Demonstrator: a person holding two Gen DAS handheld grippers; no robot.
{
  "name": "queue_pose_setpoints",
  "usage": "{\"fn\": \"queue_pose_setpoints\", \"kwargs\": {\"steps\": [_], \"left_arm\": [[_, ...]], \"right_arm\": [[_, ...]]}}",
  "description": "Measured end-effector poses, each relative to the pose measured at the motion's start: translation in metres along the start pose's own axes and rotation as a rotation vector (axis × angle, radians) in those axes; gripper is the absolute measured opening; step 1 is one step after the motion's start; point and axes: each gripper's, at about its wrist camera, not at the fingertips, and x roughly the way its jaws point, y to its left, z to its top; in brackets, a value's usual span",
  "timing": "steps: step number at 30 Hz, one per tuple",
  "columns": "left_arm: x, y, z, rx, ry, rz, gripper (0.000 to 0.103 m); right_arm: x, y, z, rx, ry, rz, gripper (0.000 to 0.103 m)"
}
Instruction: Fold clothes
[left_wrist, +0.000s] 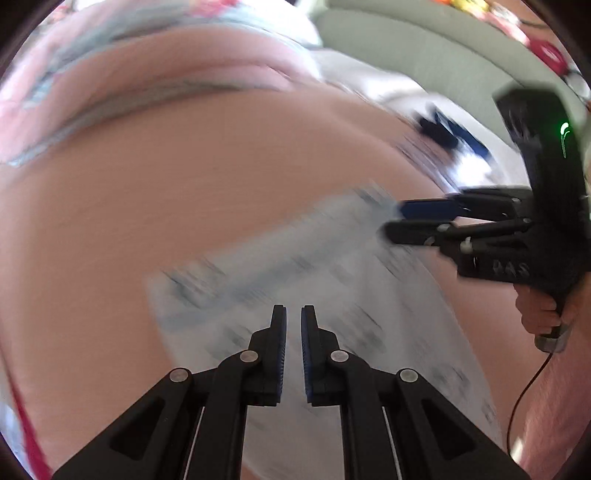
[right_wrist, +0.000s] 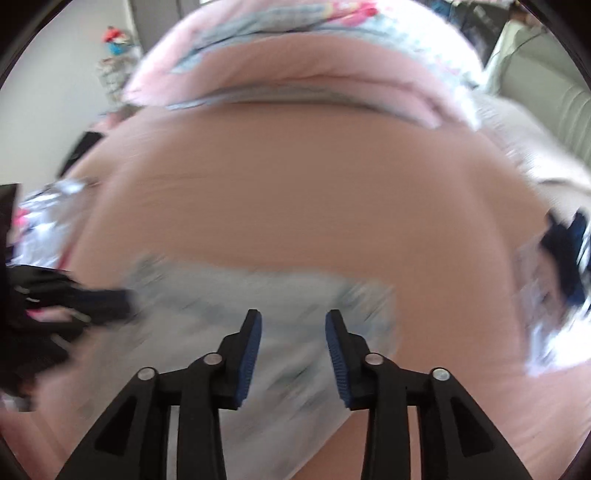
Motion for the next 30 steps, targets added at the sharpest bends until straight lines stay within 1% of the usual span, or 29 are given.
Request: {"fn": "queue_pose_setpoints", "kwargs": {"steps": [2,3,5,6,7,8,10,11,12,13,14,15,17,18,19,20,21,22,23,24,26,27,28,29,30], "left_arm": [[0.008,-0.008,-0.023,0.006,0.086,-0.009,0.007],[0.003,-0.008,-0.037,0.031,0.1,0.024,0.007],[-0.007,-0.009,-0.063,0.073,0.13,0.088,0.007],[-0.018,-0.006,-0.072,0.053,0.148,0.11,0.007],[-0.028,-0.003,-0.078,0.023,0.153,0.127,0.007],[-0.038,-0.003,-0.082,-0.002,0.141,0.136,0.007],[-0.056,-0.022,-0.084,-0.015,-0.015,0.088,0.007],[-0.052,-0.038,-0.082,0.016,-0.038,0.074,0.008],[-0.049,-0.053,-0.08,0.047,-0.06,0.061,0.01],[-0.043,-0.068,-0.078,0.074,-0.068,0.055,0.011],[-0.027,-0.077,-0.076,0.087,-0.008,0.079,0.012],[-0.013,-0.08,-0.078,0.092,0.058,0.104,0.012],[-0.008,-0.077,-0.092,0.102,0.095,0.128,0.014],[-0.015,-0.075,-0.099,0.107,0.09,0.136,0.018],[-0.023,-0.072,-0.107,0.117,0.116,0.167,0.021],[-0.03,-0.069,-0.115,0.128,0.142,0.198,0.032],[-0.038,-0.066,-0.123,0.139,0.167,0.228,0.052],[-0.045,-0.063,-0.131,0.147,0.191,0.259,0.062],[-0.05,-0.059,-0.135,0.14,0.206,0.285,0.068],[-0.058,-0.055,-0.135,0.105,0.196,0.266,0.067],[-0.073,-0.052,-0.127,0.034,0.1,0.224,0.067],[-0.079,-0.056,-0.119,0.026,0.032,0.236,0.067],[-0.082,-0.059,-0.112,0.014,-0.026,0.258,0.067],[-0.075,-0.059,-0.103,-0.012,-0.044,0.317,0.067],[-0.068,-0.058,-0.094,-0.037,-0.062,0.377,0.067]], "right_arm": [[-0.001,0.019,-0.031,-0.057,0.072,0.088,0.039],[0.001,0.024,-0.047,-0.087,0.117,0.095,0.039],[0.0,0.022,-0.086,-0.162,0.207,0.013,0.039],[-0.007,0.011,-0.101,-0.18,0.217,-0.029,0.041],[-0.017,0.003,-0.108,-0.153,0.217,-0.045,0.046],[-0.028,-0.004,-0.115,-0.125,0.217,-0.06,0.046],[-0.049,-0.016,-0.129,-0.075,0.21,-0.087,0.046],[-0.058,-0.006,-0.129,-0.083,0.164,-0.073,0.046],[-0.065,0.007,-0.131,-0.083,0.122,-0.037,0.046],[-0.068,0.023,-0.127,-0.075,0.085,0.019,0.046],[-0.066,0.036,-0.126,-0.073,0.076,0.058,0.046],[-0.058,0.048,-0.122,-0.079,0.082,0.076,0.046],[-0.039,0.06,-0.137,-0.106,0.124,0.011,0.046],[-0.032,0.053,-0.145,-0.109,0.146,-0.005,0.046],[-0.028,0.046,-0.153,-0.113,0.164,-0.02,0.046],[-0.037,0.041,-0.159,-0.119,0.163,-0.036,0.047],[-0.047,0.035,-0.166,-0.123,0.163,-0.053,0.049],[-0.057,0.028,-0.174,-0.122,0.175,-0.074,0.054],[-0.066,0.022,-0.181,-0.12,0.185,-0.092,0.054],[-0.07,0.023,-0.182,-0.123,0.187,-0.098,0.054],[-0.078,0.024,-0.183,-0.127,0.191,-0.108,0.054],[-0.082,0.024,-0.182,-0.128,0.19,-0.106,0.054],[-0.085,0.028,-0.175,-0.119,0.168,-0.057,0.054],[-0.088,0.032,-0.167,-0.115,0.137,-0.015,0.054],[-0.087,0.037,-0.157,-0.103,0.097,0.0,0.054]]}}
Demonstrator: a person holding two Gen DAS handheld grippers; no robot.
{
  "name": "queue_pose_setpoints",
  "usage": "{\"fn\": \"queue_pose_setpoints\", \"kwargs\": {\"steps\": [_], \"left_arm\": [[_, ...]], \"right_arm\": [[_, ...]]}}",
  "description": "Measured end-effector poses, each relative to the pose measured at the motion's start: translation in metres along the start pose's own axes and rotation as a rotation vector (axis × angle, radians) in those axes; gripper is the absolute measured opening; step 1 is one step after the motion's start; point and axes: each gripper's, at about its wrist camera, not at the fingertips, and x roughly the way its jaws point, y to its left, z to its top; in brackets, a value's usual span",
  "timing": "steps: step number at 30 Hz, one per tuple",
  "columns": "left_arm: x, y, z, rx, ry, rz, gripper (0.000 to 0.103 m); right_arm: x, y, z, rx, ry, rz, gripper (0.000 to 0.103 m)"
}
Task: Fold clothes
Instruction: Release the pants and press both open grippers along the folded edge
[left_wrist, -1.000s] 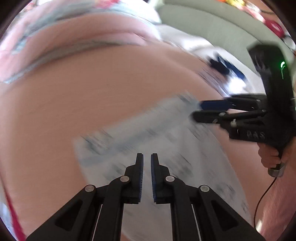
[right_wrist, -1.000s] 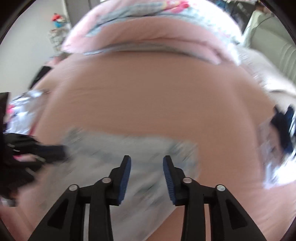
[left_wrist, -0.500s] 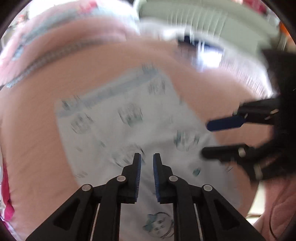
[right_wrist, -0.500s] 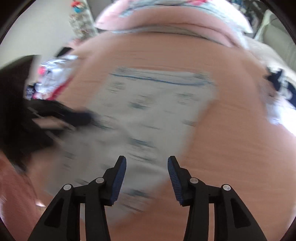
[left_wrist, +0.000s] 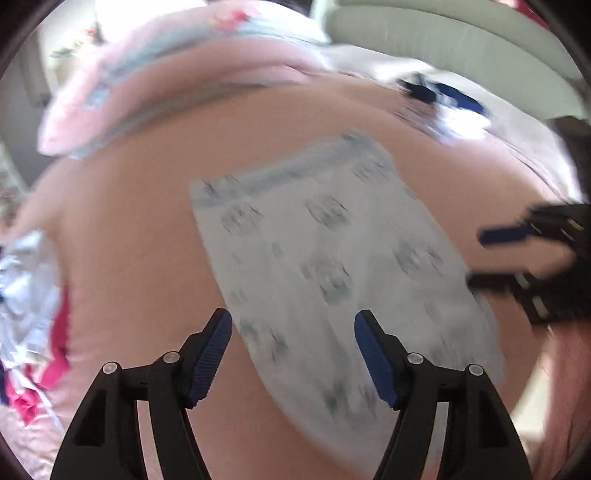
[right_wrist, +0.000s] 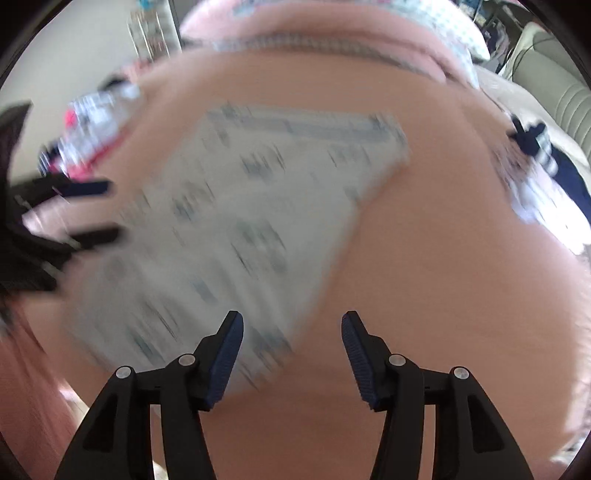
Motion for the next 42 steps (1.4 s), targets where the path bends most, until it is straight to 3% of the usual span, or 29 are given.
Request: {"fn": "queue_pose_setpoints", "kwargs": {"steps": [1,2,4,7,10,12,14,16,19,22,24,26,27,28,29,32,34,37,40,42], "left_arm": [[0.008,-0.003,0.008,-0.027,-0.01,0.048,0.067],[0.02,-0.008,0.013,-0.053,0.004,0.046,0.067],[0.048,-0.012,0.01,-0.081,0.075,0.023,0.067],[0.059,0.004,-0.002,-0.106,0.101,0.001,0.07],[0.044,0.032,-0.021,-0.144,0.129,0.03,0.07],[0.033,0.05,-0.035,-0.169,0.148,0.07,0.07],[0.018,0.05,-0.038,-0.224,0.126,0.054,0.067],[0.001,0.039,-0.038,-0.262,0.084,0.013,0.067],[-0.009,-0.002,-0.033,-0.193,0.047,-0.041,0.067],[-0.006,-0.021,-0.05,-0.154,0.104,-0.027,0.067],[-0.008,-0.016,-0.065,-0.148,0.147,0.007,0.071],[-0.023,0.004,-0.075,-0.234,0.148,0.045,0.074],[-0.031,0.016,-0.081,-0.311,0.166,0.115,0.073],[-0.043,0.028,-0.088,-0.407,0.149,0.176,0.071],[-0.051,0.03,-0.092,-0.494,0.107,0.18,0.07],[-0.07,0.018,-0.098,-0.615,-0.024,0.022,0.07],[-0.057,-0.008,-0.091,-0.519,-0.009,-0.01,0.07],[-0.037,-0.032,-0.099,-0.426,0.081,0.033,0.07],[-0.043,-0.031,-0.117,-0.473,0.098,0.05,0.074],[-0.05,-0.026,-0.123,-0.512,0.103,0.059,0.074]], "right_arm": [[0.001,0.003,0.01,0.011,-0.037,0.011,0.056],[0.008,0.003,0.019,0.022,-0.047,0.008,0.056],[0.032,0.004,0.028,0.045,-0.004,0.007,0.056],[0.053,0.0,0.028,0.005,0.038,-0.023,0.054],[0.036,-0.015,0.008,-0.036,0.036,-0.096,0.061],[0.021,-0.036,-0.009,0.02,0.046,-0.105,0.061],[0.009,-0.051,-0.017,0.078,0.058,-0.132,0.061],[-0.007,-0.045,-0.011,0.109,0.013,-0.097,0.061],[-0.029,-0.012,-0.008,0.079,-0.084,0.001,0.061],[-0.016,0.025,-0.016,-0.02,0.002,0.068,0.061],[-0.018,0.025,-0.037,-0.055,0.034,0.055,0.061],[-0.029,0.016,-0.058,-0.06,0.052,0.021,0.061],[-0.037,0.009,-0.062,-0.03,0.068,-0.003,0.061],[-0.045,0.003,-0.066,0.001,0.084,-0.026,0.061],[-0.052,0.002,-0.068,0.021,0.081,-0.035,0.061],[-0.072,0.019,-0.065,0.045,0.0,-0.006,0.061],[-0.085,0.03,-0.063,0.06,-0.055,0.013,0.061],[-0.073,0.046,-0.055,0.078,-0.074,0.092,0.063],[-0.046,0.057,-0.064,0.042,0.01,0.047,0.063],[-0.06,0.057,-0.079,0.033,0.003,0.038,0.063]]}}
